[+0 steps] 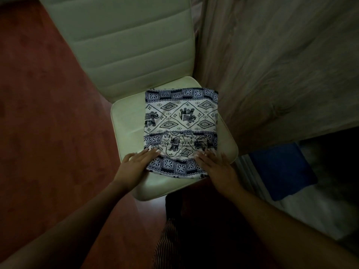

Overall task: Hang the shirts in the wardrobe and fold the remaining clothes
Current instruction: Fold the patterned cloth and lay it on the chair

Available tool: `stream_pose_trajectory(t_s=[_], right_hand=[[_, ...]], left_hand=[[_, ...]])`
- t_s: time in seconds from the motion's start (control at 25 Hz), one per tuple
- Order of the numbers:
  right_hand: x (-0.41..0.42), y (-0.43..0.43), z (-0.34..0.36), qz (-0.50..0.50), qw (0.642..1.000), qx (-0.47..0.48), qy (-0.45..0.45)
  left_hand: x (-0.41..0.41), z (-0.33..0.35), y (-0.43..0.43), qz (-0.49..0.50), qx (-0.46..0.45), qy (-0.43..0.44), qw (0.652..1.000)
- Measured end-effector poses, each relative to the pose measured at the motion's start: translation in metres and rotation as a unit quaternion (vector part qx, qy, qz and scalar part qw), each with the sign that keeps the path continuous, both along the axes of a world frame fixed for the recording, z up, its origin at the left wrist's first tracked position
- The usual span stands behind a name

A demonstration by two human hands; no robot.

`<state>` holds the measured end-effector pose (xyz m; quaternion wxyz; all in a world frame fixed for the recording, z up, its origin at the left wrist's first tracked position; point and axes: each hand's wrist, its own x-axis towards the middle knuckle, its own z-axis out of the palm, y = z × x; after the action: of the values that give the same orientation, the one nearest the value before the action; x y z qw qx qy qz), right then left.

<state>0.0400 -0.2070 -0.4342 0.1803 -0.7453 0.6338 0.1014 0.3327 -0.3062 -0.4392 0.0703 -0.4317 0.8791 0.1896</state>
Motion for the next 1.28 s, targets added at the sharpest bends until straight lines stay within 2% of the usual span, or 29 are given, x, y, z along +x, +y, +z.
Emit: stream_pose_trajectory(t_s=[0.08,0.12,0.2,0.32,0.4,0.52,0.68,0.84,0.88,1.0,1.12,1.2,1.28], right_hand=[[0.001,-0.006,0.0,0.004,0.999,-0.038,-0.014],[0.002,-0.011,0.0,-0.004,0.999,-0.026,-0.042],[0.001,-0.01,-0.006,-0.065,0.987,0.011,-0.148],[-0.001,0.011,-0.007,-0.224,0.916,0.033,-0.332],[-0.011,0.023,0.008,-0.29,0.877,0.065,-0.379],[-0.021,0.019,0.046,-0.345,0.837,0.073,-0.42],[-0.018,-0.028,0.069,-0.439,0.768,-0.014,-0.467],[-0.02,-0.071,0.061,-0.559,0.655,-0.029,-0.508],[-0.021,-0.079,0.056,-0.582,0.638,-0.028,-0.504],[-0.024,-0.101,0.043,-0.629,0.616,-0.058,-0.471],[-0.017,-0.116,0.038,-0.633,0.606,-0.071,-0.476],[-0.009,-0.117,0.033,-0.604,0.63,-0.04,-0.487],[-0.008,-0.118,0.027,-0.595,0.668,-0.05,-0.445]], left_hand=[[-0.003,-0.001,-0.007,0.019,0.005,0.05,0.999],[-0.004,-0.001,-0.009,0.026,0.01,0.079,0.997],[-0.002,0.002,-0.01,0.043,0.029,0.125,0.991],[0.013,0.011,-0.004,0.111,0.149,0.169,0.968],[0.027,0.019,-0.002,0.126,0.228,0.204,0.944],[0.029,0.039,-0.005,0.184,0.315,0.289,0.885],[0.002,0.06,-0.029,0.298,0.282,0.363,0.837],[-0.032,0.064,-0.064,0.334,0.226,0.351,0.845],[-0.038,0.062,-0.072,0.344,0.232,0.344,0.842],[-0.051,0.053,-0.086,0.342,0.302,0.314,0.833],[-0.049,0.034,-0.094,0.343,0.306,0.291,0.839],[-0.045,0.026,-0.099,0.359,0.287,0.283,0.842],[-0.048,0.023,-0.102,0.366,0.254,0.264,0.856]])
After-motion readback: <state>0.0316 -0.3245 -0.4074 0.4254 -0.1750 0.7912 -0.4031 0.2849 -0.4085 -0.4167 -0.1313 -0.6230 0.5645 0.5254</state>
